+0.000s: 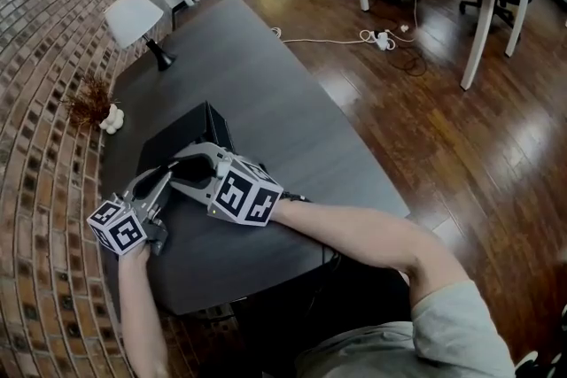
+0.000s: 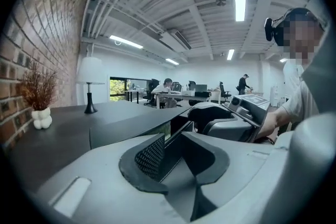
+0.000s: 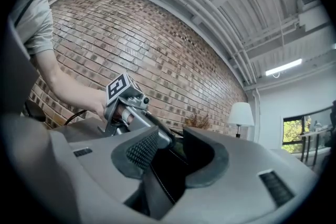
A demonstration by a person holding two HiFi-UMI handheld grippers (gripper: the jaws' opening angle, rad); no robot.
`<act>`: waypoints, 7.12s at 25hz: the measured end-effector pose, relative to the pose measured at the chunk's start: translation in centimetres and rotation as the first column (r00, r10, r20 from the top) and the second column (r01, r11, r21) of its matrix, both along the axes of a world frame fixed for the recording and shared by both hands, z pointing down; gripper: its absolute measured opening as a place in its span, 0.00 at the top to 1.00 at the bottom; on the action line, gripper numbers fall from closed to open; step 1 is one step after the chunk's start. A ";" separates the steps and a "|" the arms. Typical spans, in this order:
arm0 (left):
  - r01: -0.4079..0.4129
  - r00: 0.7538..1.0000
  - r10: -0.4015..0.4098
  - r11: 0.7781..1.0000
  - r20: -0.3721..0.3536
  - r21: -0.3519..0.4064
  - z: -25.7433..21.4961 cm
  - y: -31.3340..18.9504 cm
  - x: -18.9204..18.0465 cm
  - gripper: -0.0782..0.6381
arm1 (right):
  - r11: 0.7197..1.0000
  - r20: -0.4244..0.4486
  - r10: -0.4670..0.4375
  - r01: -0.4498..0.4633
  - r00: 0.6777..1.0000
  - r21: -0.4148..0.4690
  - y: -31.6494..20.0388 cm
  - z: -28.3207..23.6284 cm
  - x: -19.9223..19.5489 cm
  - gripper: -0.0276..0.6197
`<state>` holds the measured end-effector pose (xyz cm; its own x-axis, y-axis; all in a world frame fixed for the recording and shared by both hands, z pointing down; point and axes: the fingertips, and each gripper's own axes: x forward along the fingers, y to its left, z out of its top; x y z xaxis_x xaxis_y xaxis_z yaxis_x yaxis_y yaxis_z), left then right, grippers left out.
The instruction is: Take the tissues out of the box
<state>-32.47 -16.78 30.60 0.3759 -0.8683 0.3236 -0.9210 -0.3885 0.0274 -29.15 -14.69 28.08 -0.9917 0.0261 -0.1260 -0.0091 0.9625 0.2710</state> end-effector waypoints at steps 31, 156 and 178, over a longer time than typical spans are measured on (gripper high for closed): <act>0.008 0.966 -0.009 1.000 0.259 0.003 -5.2 -11.6 -3.9 0.39 | 1.000 0.007 -0.026 0.026 1.000 0.017 0.8 -0.2 -0.1 0.73; 0.211 0.442 0.699 0.528 -0.562 0.823 -7.7 21.2 6.1 0.42 | 0.946 -0.107 -0.200 0.220 0.974 0.239 7.4 1.2 2.0 0.73; 0.210 0.450 0.700 0.521 -0.555 0.828 -7.7 21.4 5.9 0.42 | 0.923 -0.152 -0.227 0.262 0.962 0.282 8.7 2.0 1.6 0.73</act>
